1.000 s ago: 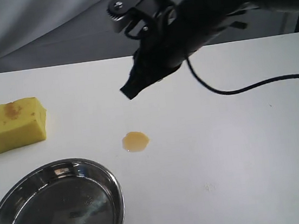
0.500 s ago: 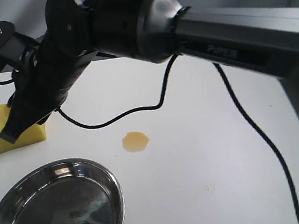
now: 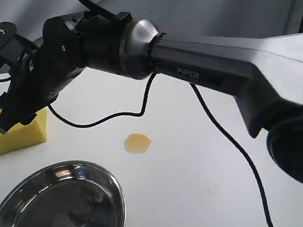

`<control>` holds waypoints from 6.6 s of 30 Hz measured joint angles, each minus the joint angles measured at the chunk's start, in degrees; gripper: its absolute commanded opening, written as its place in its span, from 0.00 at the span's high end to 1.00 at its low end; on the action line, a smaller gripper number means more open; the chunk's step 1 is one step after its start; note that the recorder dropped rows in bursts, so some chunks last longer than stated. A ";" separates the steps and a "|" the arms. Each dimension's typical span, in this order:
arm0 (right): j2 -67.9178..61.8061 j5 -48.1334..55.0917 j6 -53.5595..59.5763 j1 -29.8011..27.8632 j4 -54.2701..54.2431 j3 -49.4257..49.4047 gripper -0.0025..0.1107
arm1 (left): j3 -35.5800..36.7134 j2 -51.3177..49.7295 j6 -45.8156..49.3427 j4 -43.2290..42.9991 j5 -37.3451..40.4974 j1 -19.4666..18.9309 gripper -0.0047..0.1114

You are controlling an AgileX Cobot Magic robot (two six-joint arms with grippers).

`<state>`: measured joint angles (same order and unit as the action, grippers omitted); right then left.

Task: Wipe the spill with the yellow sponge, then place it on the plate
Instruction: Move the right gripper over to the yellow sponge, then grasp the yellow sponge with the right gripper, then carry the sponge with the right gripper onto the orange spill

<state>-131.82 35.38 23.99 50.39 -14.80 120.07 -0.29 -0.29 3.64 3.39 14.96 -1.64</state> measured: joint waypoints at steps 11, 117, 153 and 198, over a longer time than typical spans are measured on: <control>-6.25 -11.07 -4.44 -0.81 -0.99 0.00 0.47 | 0.00 0.00 0.00 0.00 0.00 0.00 0.96; -21.82 11.29 -1.69 -5.71 -2.88 27.02 0.98 | 0.00 0.13 0.00 0.00 0.00 0.00 0.96; 5.09 28.54 -2.41 -20.38 -2.41 -8.05 0.98 | 0.00 0.13 0.00 0.00 0.00 0.00 0.96; 25.72 9.47 4.16 -19.90 -5.64 -39.86 0.54 | 0.00 0.13 0.00 0.00 0.00 0.00 0.96</control>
<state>-106.10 44.86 28.15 30.49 -20.45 80.21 -0.29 -0.16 3.64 3.39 14.96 -1.64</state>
